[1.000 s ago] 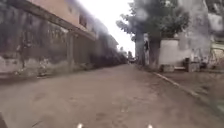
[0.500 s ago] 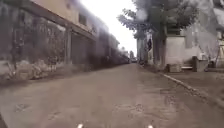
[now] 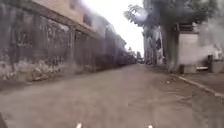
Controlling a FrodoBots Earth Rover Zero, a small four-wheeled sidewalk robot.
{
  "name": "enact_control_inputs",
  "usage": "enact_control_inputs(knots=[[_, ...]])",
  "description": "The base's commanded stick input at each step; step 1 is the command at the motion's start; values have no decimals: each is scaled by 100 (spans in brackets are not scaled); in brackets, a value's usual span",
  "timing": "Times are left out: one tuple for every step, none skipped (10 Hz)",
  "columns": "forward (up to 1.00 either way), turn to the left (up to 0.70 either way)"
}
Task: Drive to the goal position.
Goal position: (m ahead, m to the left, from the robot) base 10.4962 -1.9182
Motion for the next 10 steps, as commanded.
enact_control_inputs(knots=[[100,-33],[100,7],[100,7],[100,7],[100,7],[100,7],[100,7],[100,7],[100,7],[100,7]])
